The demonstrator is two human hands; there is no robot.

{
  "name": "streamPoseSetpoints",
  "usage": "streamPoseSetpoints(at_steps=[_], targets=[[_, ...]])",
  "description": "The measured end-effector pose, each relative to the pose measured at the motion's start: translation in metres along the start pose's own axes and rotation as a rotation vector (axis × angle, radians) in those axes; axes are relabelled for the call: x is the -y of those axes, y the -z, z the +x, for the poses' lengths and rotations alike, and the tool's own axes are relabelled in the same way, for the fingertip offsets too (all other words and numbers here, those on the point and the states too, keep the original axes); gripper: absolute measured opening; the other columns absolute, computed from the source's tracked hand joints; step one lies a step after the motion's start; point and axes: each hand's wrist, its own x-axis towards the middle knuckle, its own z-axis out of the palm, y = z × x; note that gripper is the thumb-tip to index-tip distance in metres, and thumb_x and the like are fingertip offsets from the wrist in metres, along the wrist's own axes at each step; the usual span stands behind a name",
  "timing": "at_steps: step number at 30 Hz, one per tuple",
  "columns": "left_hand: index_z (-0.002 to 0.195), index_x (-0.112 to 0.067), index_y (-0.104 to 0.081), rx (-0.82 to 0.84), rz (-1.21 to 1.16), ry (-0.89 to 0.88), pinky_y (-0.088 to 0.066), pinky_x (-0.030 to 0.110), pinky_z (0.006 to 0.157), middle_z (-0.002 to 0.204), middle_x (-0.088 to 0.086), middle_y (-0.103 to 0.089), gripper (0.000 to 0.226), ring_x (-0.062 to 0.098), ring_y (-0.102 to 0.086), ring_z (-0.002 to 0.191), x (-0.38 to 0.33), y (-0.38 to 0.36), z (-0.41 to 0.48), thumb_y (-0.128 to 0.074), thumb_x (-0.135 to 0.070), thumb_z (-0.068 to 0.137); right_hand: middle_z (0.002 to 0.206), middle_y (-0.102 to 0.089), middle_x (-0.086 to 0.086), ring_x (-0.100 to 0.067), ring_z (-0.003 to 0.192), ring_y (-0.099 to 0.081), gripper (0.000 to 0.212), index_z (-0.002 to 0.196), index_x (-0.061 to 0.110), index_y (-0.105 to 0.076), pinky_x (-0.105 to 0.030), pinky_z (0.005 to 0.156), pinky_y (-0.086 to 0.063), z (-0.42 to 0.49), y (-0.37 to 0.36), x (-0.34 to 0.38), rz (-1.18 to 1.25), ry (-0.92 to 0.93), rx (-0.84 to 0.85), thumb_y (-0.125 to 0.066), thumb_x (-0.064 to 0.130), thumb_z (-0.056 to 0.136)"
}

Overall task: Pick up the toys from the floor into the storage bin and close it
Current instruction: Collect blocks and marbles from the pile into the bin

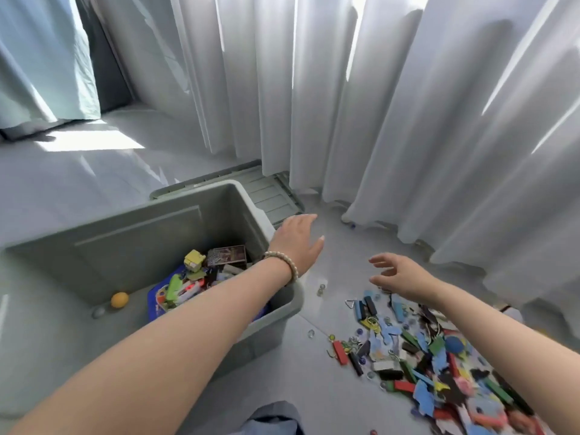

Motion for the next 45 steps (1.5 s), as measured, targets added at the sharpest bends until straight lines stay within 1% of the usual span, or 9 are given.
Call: streamPoseSetpoints(at_steps=[5, 10, 13, 21, 26, 30, 36, 41, 45], targets=[[0.142, -0.017, -0.031, 0.233, 0.061, -0.133, -0.025, 0.034, 0.113, 0.147, 0.000, -0.034, 0.051, 0.017, -0.028, 0.137, -0.053, -0.083, 0.010, -0.041, -0.037, 0.096, 0.141, -0.045, -0.002, -0.020, 0.124, -0.048, 0.058, 0.134, 0.021, -0.045, -0.035, 0.105, -0.040, -0.018, 0.007, -0.103, 0.018, -0.144, 0.051, -0.068, 0.032, 0.083], [0.140, -0.024, -0.035, 0.619, 0.223, -0.064, -0.038, 0.040, 0.106, 0.145, 0.001, -0.036, 0.053, 0.023, -0.037, 0.132, -0.037, -0.163, 0.014, -0.047, -0.045, 0.092, 0.140, -0.045, -0.003, -0.020, 0.121, -0.050, 0.060, 0.134, 0.020, -0.045, -0.032, 0.097, -0.045, 0.004, -0.028, -0.166, 0.126, -0.221, 0.120, -0.070, 0.034, 0.082], [0.137, -0.025, -0.038, 0.713, 0.250, 0.025, -0.040, 0.040, 0.104, 0.143, 0.004, -0.038, 0.053, 0.024, -0.043, 0.128, -0.007, -0.199, 0.015, -0.052, -0.045, 0.090, 0.136, -0.048, -0.003, -0.018, 0.115, -0.052, 0.053, 0.128, 0.023, -0.050, -0.035, 0.099, -0.044, 0.022, -0.057, -0.187, 0.183, -0.207, 0.125, -0.072, 0.034, 0.080], [0.130, -0.031, -0.045, 0.662, 0.203, 0.149, -0.042, 0.038, 0.099, 0.135, 0.002, -0.040, 0.046, 0.022, -0.041, 0.125, 0.053, -0.264, -0.004, -0.059, -0.039, 0.087, 0.131, -0.051, 0.007, -0.012, 0.119, -0.047, 0.041, 0.119, 0.026, -0.058, -0.026, 0.094, -0.039, 0.061, -0.124, -0.203, 0.281, -0.116, 0.106, -0.072, 0.030, 0.081], [0.110, -0.021, -0.059, 0.597, 0.063, 0.159, -0.046, 0.028, 0.088, 0.115, 0.002, -0.049, 0.030, 0.017, -0.056, 0.094, 0.077, -0.273, -0.010, -0.064, -0.013, 0.081, 0.120, -0.055, 0.012, -0.008, 0.110, -0.052, 0.034, 0.111, 0.029, -0.060, -0.021, 0.085, -0.038, 0.069, -0.149, -0.202, 0.295, -0.096, 0.024, -0.073, 0.032, 0.080], [0.104, -0.017, -0.060, 0.541, -0.053, 0.124, -0.048, 0.025, 0.080, 0.099, -0.003, -0.049, 0.029, 0.015, -0.056, 0.076, 0.082, -0.277, -0.012, -0.068, -0.007, 0.077, 0.119, -0.055, 0.012, -0.007, 0.107, -0.052, 0.031, 0.109, 0.030, -0.061, -0.022, 0.084, -0.041, 0.074, -0.158, -0.200, 0.325, -0.088, -0.014, -0.073, 0.033, 0.079], [0.120, -0.026, -0.059, 0.583, -0.126, -0.007, -0.037, 0.015, 0.073, 0.102, -0.007, -0.043, 0.040, 0.011, -0.053, 0.075, 0.077, -0.284, -0.011, -0.064, -0.011, 0.084, 0.117, -0.056, 0.008, -0.006, 0.099, -0.051, 0.028, 0.112, 0.026, -0.064, -0.020, 0.085, -0.039, 0.081, -0.163, -0.197, 0.243, -0.070, -0.071, -0.068, 0.026, 0.084], [0.108, -0.023, -0.065, 0.580, -0.068, -0.078, -0.039, 0.017, 0.075, 0.104, -0.005, -0.045, 0.021, 0.009, -0.051, 0.080, 0.073, -0.295, -0.009, -0.063, -0.022, 0.087, 0.113, -0.059, 0.005, -0.006, 0.096, -0.051, 0.027, 0.114, 0.022, -0.065, -0.019, 0.085, -0.039, 0.092, -0.173, -0.197, 0.144, -0.050, -0.073, -0.065, 0.020, 0.087], [0.103, -0.014, -0.063, 0.533, -0.066, -0.041, -0.041, 0.017, 0.076, 0.103, 0.002, -0.056, 0.016, 0.010, -0.051, 0.081, 0.073, -0.301, -0.004, -0.059, -0.014, 0.088, 0.103, -0.059, 0.004, -0.014, 0.097, -0.055, 0.020, 0.106, 0.019, -0.066, -0.029, 0.085, -0.047, 0.097, -0.181, -0.198, 0.048, -0.042, -0.117, -0.063, 0.015, 0.087]])
